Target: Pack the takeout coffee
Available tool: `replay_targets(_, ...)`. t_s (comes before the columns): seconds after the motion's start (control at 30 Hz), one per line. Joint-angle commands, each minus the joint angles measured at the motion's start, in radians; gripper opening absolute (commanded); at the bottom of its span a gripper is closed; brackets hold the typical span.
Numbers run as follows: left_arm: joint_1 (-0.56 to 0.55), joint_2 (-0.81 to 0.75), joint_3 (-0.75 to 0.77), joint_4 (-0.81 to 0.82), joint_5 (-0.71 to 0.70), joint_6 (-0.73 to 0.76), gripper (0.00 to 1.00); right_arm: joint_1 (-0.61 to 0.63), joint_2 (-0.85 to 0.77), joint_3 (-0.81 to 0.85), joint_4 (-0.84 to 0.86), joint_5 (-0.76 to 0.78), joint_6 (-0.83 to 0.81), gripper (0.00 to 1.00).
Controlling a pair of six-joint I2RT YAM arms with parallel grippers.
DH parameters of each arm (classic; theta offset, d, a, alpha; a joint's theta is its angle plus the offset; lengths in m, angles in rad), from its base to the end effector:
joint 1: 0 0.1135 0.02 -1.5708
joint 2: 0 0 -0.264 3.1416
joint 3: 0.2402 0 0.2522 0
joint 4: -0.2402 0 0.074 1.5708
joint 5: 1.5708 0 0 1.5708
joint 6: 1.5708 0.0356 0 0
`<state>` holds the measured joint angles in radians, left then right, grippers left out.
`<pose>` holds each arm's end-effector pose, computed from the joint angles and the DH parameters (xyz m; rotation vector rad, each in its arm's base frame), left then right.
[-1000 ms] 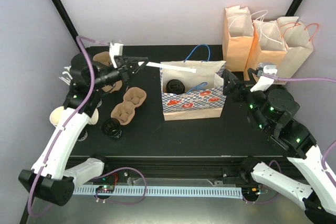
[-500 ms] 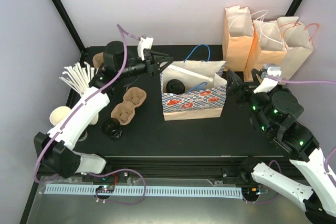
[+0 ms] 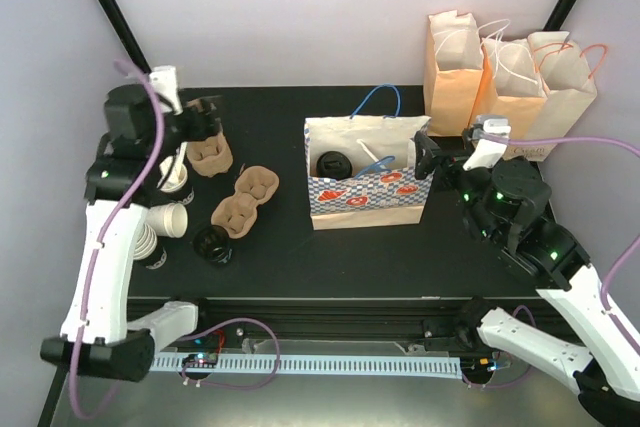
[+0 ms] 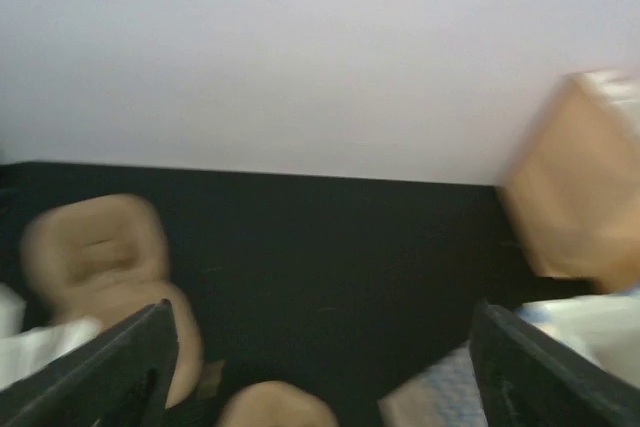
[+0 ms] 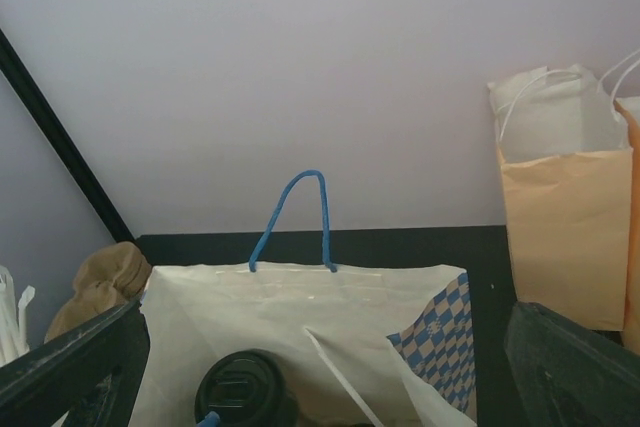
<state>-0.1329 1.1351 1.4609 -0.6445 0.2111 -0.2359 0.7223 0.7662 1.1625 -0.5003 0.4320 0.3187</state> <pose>0.2218 -0.0372 0.4540 0.0476 1.9067 -0.4502 0.1137 0.0803 0.4354 -0.0111 1.6828 0.4255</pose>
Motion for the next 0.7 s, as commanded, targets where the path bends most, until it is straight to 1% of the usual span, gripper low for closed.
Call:
replay_targets(0.0, 0.186, -0.074, -0.098, -0.167, -0.183, 0.010, 0.75, 0.003, 0.032, 0.022, 0.013, -0.036, -0.018, 1.00)
replay_targets(0.03, 0.228, -0.085, -0.138, -0.172, -0.181, 0.010, 0.71, 0.002, 0.041, 0.028, 0.009, -0.047, -0.022, 1.00)
replay_targets(0.1, 0.284, -0.092, -0.176, -0.184, -0.181, 0.008, 0.71, 0.003, 0.058, 0.035, -0.001, -0.058, -0.023, 1.00)
replay_targets(0.13, 0.300, -0.092, -0.189, -0.189, -0.193, 0.001, 0.73, 0.003, 0.065, 0.037, -0.005, -0.062, -0.024, 1.00)
replay_targets(0.2, 0.307, -0.092, -0.212, -0.193, -0.245, -0.026, 0.82, 0.002, 0.076, 0.039, -0.010, -0.066, -0.024, 1.00)
replay_targets(0.27, 0.309, -0.092, -0.232, -0.197, -0.321, -0.060, 0.86, 0.003, 0.084, 0.038, -0.010, -0.071, -0.023, 1.00)
replay_targets(0.33, 0.313, -0.088, -0.250, -0.206, -0.424, -0.103, 0.96, 0.002, 0.089, 0.037, -0.009, -0.076, -0.023, 1.00)
replay_targets(0.37, 0.315, -0.089, -0.262, -0.206, -0.457, -0.117, 0.98, 0.002, 0.092, 0.037, -0.008, -0.077, -0.024, 1.00)
replay_targets(0.4, 0.321, -0.088, -0.276, -0.207, -0.488, -0.135, 0.99, 0.003, 0.094, 0.036, -0.007, -0.076, -0.024, 1.00)
replay_targets(0.43, 0.328, -0.084, -0.286, -0.209, -0.505, -0.153, 0.99, 0.003, 0.096, 0.034, -0.006, -0.077, -0.024, 1.00)
replay_targets(0.5, 0.349, -0.075, -0.301, -0.201, -0.485, -0.168, 0.97, 0.003, 0.099, 0.032, -0.006, -0.081, -0.023, 1.00)
replay_targets(0.57, 0.366, -0.067, -0.310, -0.184, -0.436, -0.178, 0.91, 0.002, 0.102, 0.032, -0.004, -0.081, -0.021, 1.00)
replay_targets(0.67, 0.379, -0.043, -0.309, -0.174, -0.383, -0.203, 0.78, 0.002, 0.104, 0.031, -0.004, -0.083, -0.021, 1.00)
